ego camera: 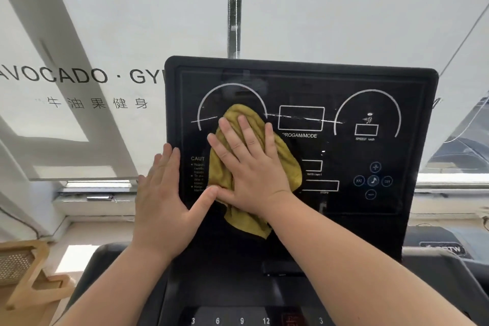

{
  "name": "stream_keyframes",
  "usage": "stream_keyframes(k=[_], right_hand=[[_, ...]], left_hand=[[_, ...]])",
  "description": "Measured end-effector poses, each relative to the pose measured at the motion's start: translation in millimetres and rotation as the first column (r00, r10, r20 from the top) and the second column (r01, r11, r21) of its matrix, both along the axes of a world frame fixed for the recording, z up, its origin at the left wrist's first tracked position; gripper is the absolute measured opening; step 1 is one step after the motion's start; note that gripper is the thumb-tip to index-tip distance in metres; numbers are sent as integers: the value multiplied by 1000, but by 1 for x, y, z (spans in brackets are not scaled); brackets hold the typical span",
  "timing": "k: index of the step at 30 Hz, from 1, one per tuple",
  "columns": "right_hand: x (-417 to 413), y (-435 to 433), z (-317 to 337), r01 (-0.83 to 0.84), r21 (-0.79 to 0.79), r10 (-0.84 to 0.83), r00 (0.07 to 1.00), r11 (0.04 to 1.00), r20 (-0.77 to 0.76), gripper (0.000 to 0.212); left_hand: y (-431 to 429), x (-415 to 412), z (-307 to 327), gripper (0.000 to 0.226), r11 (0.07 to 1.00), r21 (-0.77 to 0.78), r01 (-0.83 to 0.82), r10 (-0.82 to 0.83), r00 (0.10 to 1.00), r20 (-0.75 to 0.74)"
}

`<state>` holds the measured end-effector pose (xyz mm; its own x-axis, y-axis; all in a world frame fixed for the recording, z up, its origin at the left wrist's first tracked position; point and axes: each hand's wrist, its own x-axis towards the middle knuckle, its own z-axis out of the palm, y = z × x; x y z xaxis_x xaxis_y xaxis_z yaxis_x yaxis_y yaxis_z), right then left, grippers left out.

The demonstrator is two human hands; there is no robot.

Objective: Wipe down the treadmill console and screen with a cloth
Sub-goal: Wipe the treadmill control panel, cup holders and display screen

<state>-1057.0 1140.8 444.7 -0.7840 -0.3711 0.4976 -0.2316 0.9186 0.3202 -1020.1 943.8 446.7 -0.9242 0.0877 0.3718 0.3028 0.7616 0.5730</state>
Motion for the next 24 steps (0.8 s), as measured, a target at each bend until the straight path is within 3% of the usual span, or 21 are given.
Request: stream_keyframes(k=[4,11,15,18,21,24], right_hand=[[23,43,-26,-100,108,98,995,989,20,98],[23,113,-9,-218,287,210,976,933,60,100],[-1,134,49,-82,185,98,992,979,-83,101],[-17,136,81,-25,101,35,995,995,-98,105],[-18,126,78,-5,54,10,995,999,-101,108],[-7,117,56,-52,98,59,996,994,-64,108]], left_hand=[[35,19,-6,89,985,-167,-47,37,997,-62],[80,68,-50,82,936,-345,64,-35,995,90],[85,73,-54,97,918,-393,52,12,987,159],[84,73,-50,108,939,-339,50,23,978,206],[79,73,-46,94,960,-274,50,11,976,219],[77,73,-47,91,953,-303,25,39,978,203]])
